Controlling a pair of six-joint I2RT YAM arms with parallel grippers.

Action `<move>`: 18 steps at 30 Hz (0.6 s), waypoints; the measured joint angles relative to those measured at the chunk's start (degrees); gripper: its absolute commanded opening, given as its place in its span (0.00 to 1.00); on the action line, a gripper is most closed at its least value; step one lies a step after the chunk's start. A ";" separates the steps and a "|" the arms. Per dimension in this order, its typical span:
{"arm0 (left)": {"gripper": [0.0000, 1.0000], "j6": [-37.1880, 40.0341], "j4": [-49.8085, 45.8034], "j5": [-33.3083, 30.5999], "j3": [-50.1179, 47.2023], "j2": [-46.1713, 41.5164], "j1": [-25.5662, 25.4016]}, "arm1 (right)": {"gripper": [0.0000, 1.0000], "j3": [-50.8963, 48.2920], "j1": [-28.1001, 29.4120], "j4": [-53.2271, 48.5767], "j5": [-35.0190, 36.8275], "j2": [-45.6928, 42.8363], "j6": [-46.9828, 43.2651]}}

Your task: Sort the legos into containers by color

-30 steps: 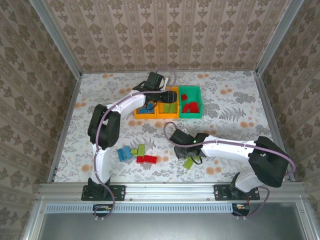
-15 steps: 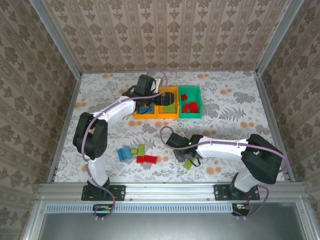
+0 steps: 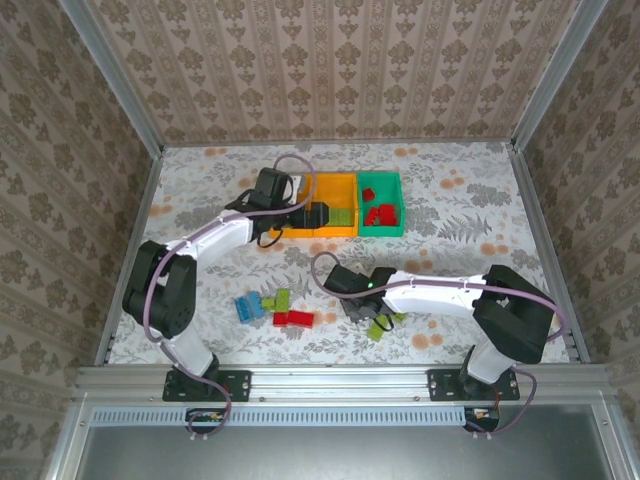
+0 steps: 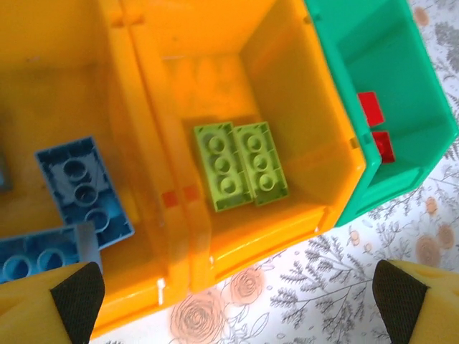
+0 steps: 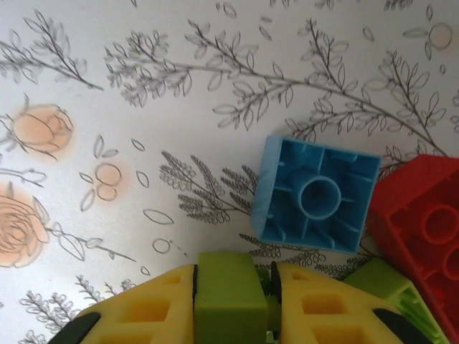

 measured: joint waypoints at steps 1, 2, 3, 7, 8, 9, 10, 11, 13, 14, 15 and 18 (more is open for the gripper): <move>1.00 0.02 0.04 -0.22 -0.76 -0.55 0.00 | 0.21 0.68 -0.22 0.07 0.17 0.00 -0.02; 1.00 0.02 0.04 -0.57 -1.62 -1.14 0.00 | 0.21 1.60 -0.61 0.15 0.26 0.00 -0.04; 1.00 0.02 0.04 -0.85 -2.45 -1.68 0.00 | 0.21 2.32 -1.09 0.33 0.31 -0.02 -0.07; 1.00 0.09 -0.81 -2.51 -6.95 -5.14 0.17 | 0.21 4.61 -5.99 4.55 -0.70 -1.33 -0.57; 1.00 0.13 -1.16 -2.97 -7.82 -6.01 0.28 | 0.21 4.83 -7.80 6.08 -1.55 -1.88 -0.68; 1.00 0.28 -1.60 -3.63 -8.83 -7.15 0.33 | 0.21 5.09 -9.68 7.52 -2.64 -2.29 -0.70; 1.00 0.35 -2.03 -4.26 -9.57 -8.15 0.33 | 0.20 5.64 -12.02 8.92 -3.96 -2.47 -0.66; 1.00 0.50 -2.73 -5.03 -10.32 -9.33 0.33 | 0.20 6.38 -14.10 10.23 -4.85 -2.45 -0.68; 1.00 0.76 -3.93 -6.25 -11.58 -11.54 0.31 | 0.22 9.20 -17.99 11.45 -6.73 -1.44 -0.66; 1.00 0.94 -4.52 -6.93 -12.39 -12.70 0.24 | 0.22 11.50 -19.85 12.00 -7.58 -0.33 -0.66; 1.00 1.07 -5.22 -7.54 -13.18 -13.79 0.20 | 0.22 13.53 -21.03 12.33 -8.26 0.79 -0.66; 1.00 1.46 -7.21 -9.44 -15.34 -15.91 -0.24 | 0.22 21.09 -24.02 13.90 -10.49 5.97 -0.68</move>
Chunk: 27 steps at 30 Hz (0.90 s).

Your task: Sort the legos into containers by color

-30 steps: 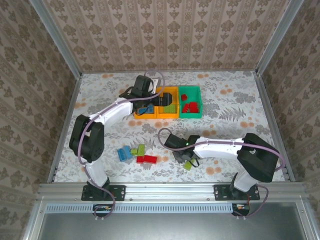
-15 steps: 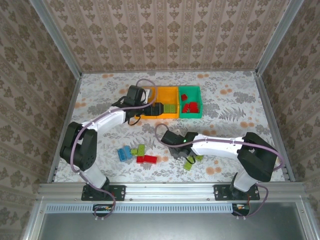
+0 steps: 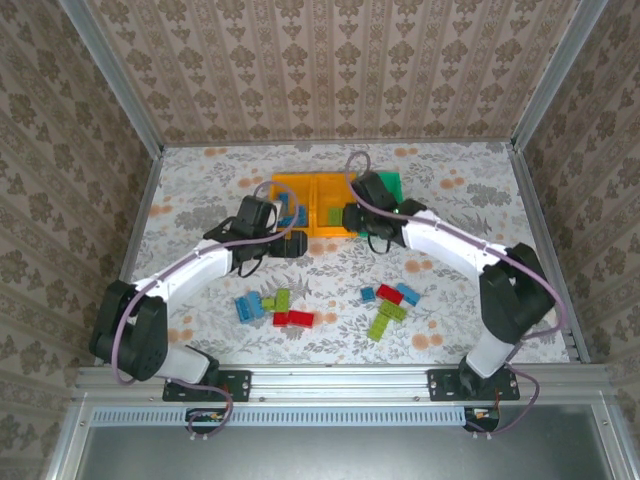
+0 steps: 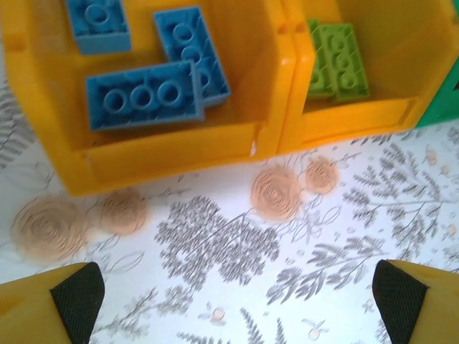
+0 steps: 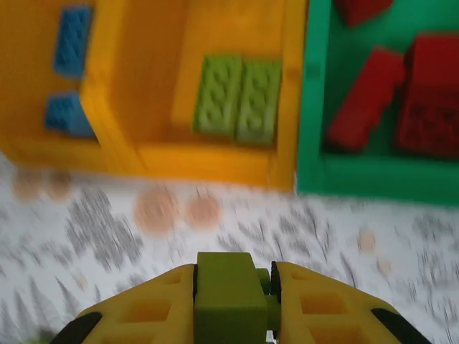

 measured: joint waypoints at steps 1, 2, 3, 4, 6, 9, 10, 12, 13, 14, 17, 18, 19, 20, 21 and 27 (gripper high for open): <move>1.00 0.13 -0.63 -0.66 -0.81 -0.46 -0.20 | 0.23 2.47 -0.81 0.26 -0.74 2.01 0.00; 1.00 0.28 -1.22 -1.18 -1.73 -0.83 -0.33 | 0.23 5.18 -1.53 0.35 -1.62 4.39 0.00; 1.00 0.37 -1.73 -1.55 -2.43 -1.07 -0.50 | 0.24 7.26 -2.05 0.39 -2.29 6.29 -0.02; 1.00 0.42 -2.32 -1.97 -3.08 -1.22 -0.70 | 0.25 9.94 -2.58 0.31 -2.86 8.94 -0.09; 1.00 0.55 -3.67 -2.54 -4.17 -1.46 -1.09 | 0.29 14.23 -3.34 -0.37 -3.58 13.29 -0.46; 0.99 0.79 -4.96 -3.13 -5.35 -1.70 -2.14 | 0.33 19.45 -3.91 -2.16 -3.65 18.73 -0.90; 0.99 0.81 -5.35 -3.28 -5.66 -1.73 -2.71 | 0.34 20.50 -4.09 -2.58 -3.63 20.09 -0.90; 0.98 0.81 -5.84 -3.39 -6.23 -1.75 -3.63 | 0.36 21.46 -4.33 -3.37 -3.65 21.70 -0.87; 0.98 0.79 -5.99 -3.41 -6.60 -1.79 -4.11 | 0.39 21.66 -4.37 -3.54 -3.65 22.23 -0.83; 0.98 0.79 -6.27 -3.41 -6.88 -1.81 -4.55 | 0.44 21.84 -4.50 -3.80 -3.72 22.71 -0.83; 0.96 0.74 -7.34 -3.82 -7.39 -1.81 -5.70 | 0.50 22.69 -4.55 -3.80 -4.46 22.86 -0.74; 0.96 0.72 -7.61 -4.00 -7.45 -1.81 -5.99 | 0.52 22.84 -4.55 -3.80 -4.68 22.86 -0.68; 0.95 0.70 -8.00 -4.26 -7.48 -1.81 -6.34 | 0.56 22.86 -4.57 -3.87 -4.87 22.86 -0.63; 0.95 0.68 -8.26 -4.46 -7.48 -1.81 -6.71 | 0.59 22.86 -4.57 -3.87 -5.05 22.86 -0.72; 0.94 0.66 -8.39 -4.50 -7.48 -1.81 -6.99 | 0.61 22.84 -4.57 -3.87 -5.16 22.86 -0.68; 0.85 0.28 -9.11 -5.49 -7.43 -1.66 -9.64 | 0.67 21.84 -4.57 -3.28 -6.32 22.05 -0.63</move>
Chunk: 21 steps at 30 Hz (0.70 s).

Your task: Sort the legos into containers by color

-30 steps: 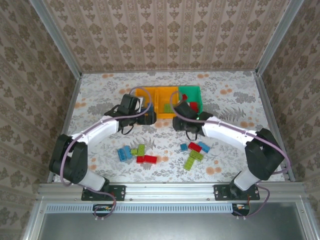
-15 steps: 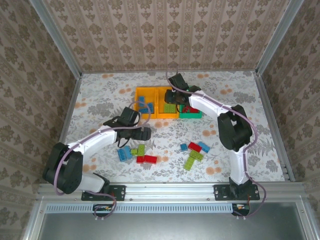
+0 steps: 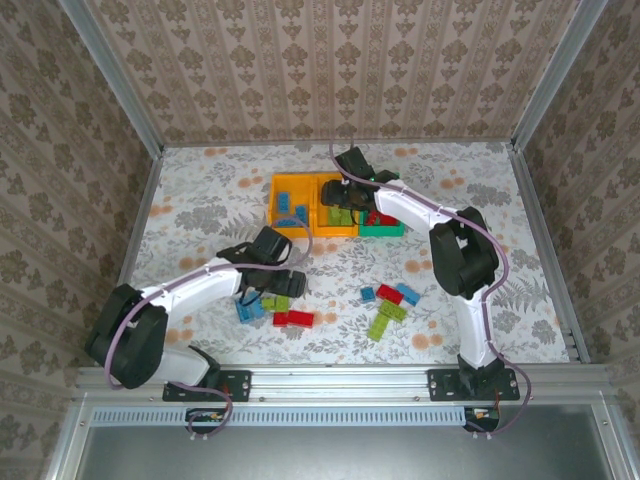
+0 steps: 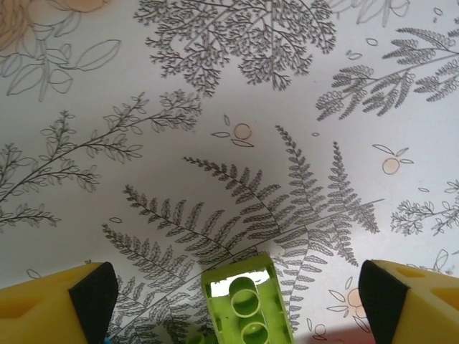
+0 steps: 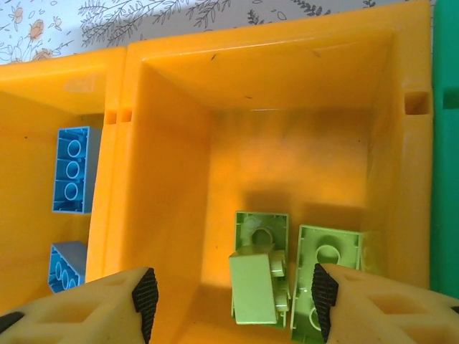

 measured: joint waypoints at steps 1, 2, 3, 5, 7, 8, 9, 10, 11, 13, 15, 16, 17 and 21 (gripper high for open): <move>0.84 -0.02 -0.37 -0.24 0.15 0.31 -0.55 | 0.68 -0.63 0.00 0.09 -0.24 -0.55 0.00; 0.84 -0.04 -0.90 -0.44 0.44 0.81 -1.09 | 0.68 -1.33 0.02 0.04 -0.28 -1.20 0.00; 0.84 -0.13 -1.44 -0.68 0.72 1.60 -1.62 | 0.68 -1.88 0.00 0.04 -0.31 -1.66 0.00; 0.82 -0.59 -2.32 -0.96 1.18 3.30 -2.32 | 0.69 -3.19 0.00 0.02 -0.28 -3.04 0.00; 0.80 -1.07 -2.80 -1.01 1.18 4.31 -2.62 | 0.69 -4.24 0.00 0.02 -0.28 -4.26 0.00; 0.78 -1.38 -3.02 -1.07 1.18 4.76 -2.69 | 0.70 -4.81 0.00 0.04 -0.28 -5.01 0.00; 0.76 -1.66 -3.10 -1.09 1.20 5.11 -2.69 | 0.70 -5.22 0.00 0.02 -0.26 -5.62 0.00; 0.75 -2.03 -3.19 -1.09 1.27 5.53 -2.69 | 0.70 -5.68 0.00 0.04 -0.26 -6.36 0.00; 0.73 -2.40 -3.30 -1.07 1.42 6.03 -2.69 | 0.70 -5.97 0.00 0.02 -0.26 -6.95 0.00; 0.70 -3.02 -3.65 -1.07 1.99 7.06 -2.84 | 0.71 -6.36 0.00 0.04 -0.26 -7.98 0.00; 0.67 -3.56 -3.69 -1.03 2.56 8.02 -3.13 | 0.72 -6.78 0.00 0.07 -0.22 -8.96 0.00; 0.65 -3.96 -3.69 -1.03 2.73 8.50 -3.34 | 0.72 -6.97 0.00 0.07 -0.20 -9.38 0.00; 0.63 -4.13 -3.76 -0.92 2.91 8.85 -3.39 | 0.72 -7.28 0.00 0.11 -0.09 -9.94 -0.02; 0.58 -4.66 -4.57 -0.98 3.89 10.12 -3.41 | 0.73 -8.96 0.00 0.35 0.17 -11.82 -0.02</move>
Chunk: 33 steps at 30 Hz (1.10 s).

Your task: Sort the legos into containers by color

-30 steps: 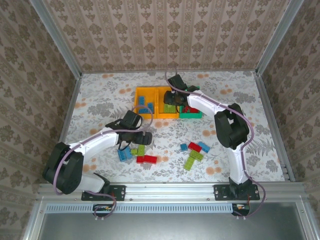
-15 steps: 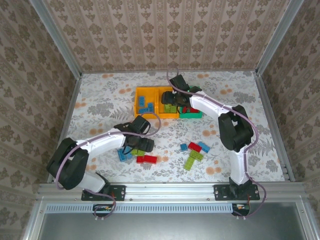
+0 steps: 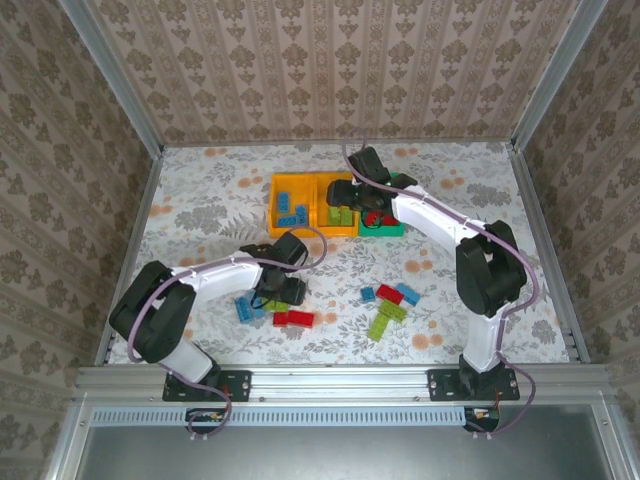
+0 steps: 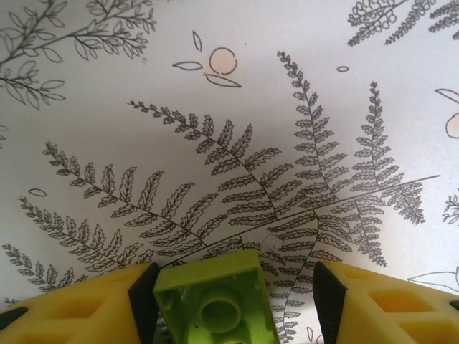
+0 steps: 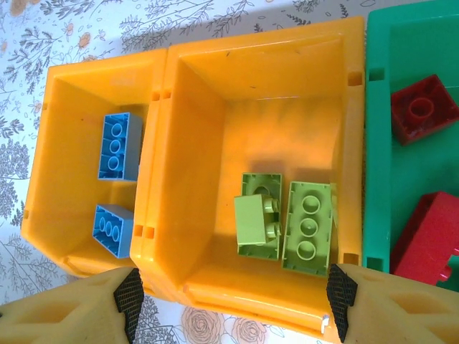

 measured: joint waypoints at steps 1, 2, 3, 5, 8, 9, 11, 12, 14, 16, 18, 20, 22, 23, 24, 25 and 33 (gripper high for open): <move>0.56 -0.09 -0.35 -0.13 0.28 0.28 -0.04 | 0.73 -0.35 -0.04 0.02 0.04 -0.28 0.00; 0.55 -0.13 -0.61 -0.17 0.55 0.50 -0.07 | 0.73 -0.70 -0.09 0.04 0.09 -0.52 0.00; 0.53 -0.31 -0.87 -0.31 0.83 0.76 -0.07 | 0.73 -1.20 -0.24 0.04 0.20 -0.87 0.00; 0.49 -0.48 -1.05 -0.31 1.14 1.01 -0.07 | 0.73 -1.90 -0.57 0.15 0.22 -1.38 0.00; 0.44 -0.74 -1.05 -0.33 1.16 1.07 -0.26 | 0.73 -3.50 -1.42 0.85 0.24 -2.58 0.02; 0.41 -0.81 -1.07 -0.33 1.20 1.18 -0.33 | 0.73 -4.07 -1.70 1.14 0.26 -3.02 0.02; 0.37 -0.72 -1.27 -0.37 1.53 1.57 -0.33 | 0.73 -5.16 -2.19 1.29 0.28 -3.89 0.02; 0.35 -0.79 -1.70 -0.37 2.01 1.81 -0.31 | 0.73 -5.64 -2.40 1.31 0.33 -4.31 0.02; 0.34 -0.90 -1.86 -0.33 2.58 2.25 -0.33 | 0.73 -6.60 -2.78 1.36 0.44 -5.07 0.02; 0.34 -0.90 -1.90 -0.31 3.28 2.82 -0.33 | 0.73 -7.80 -3.21 1.64 0.50 -6.12 0.02; 0.33 -0.90 -1.92 -0.33 4.09 3.48 -0.33 | 0.73 -9.09 -3.54 1.97 0.61 -7.23 0.00; 0.33 -0.74 -1.88 -0.33 5.42 4.42 -0.28 | 0.73 -10.64 -4.04 2.16 0.79 -8.68 -0.02; 0.33 -0.52 -1.70 -0.35 7.32 5.27 -0.15 | 0.73 -11.96 -4.63 2.27 1.03 -9.99 -0.02; 0.33 -0.24 -1.55 -0.35 8.48 5.53 0.04 | 0.73 -12.76 -4.90 2.36 1.11 -10.71 -0.02; 0.33 0.02 -1.33 -0.48 9.55 5.62 0.15 | 0.73 -13.70 -5.11 2.47 1.29 -11.50 -0.07; 0.33 0.35 -1.01 -0.59 10.91 5.62 0.44 | 0.73 -14.88 -5.27 2.56 1.46 -12.44 -0.07; 0.34 3.02 4.74 -1.36 20.98 6.16 3.34 | 0.71 -27.08 -5.35 3.41 1.77 -19.93 0.02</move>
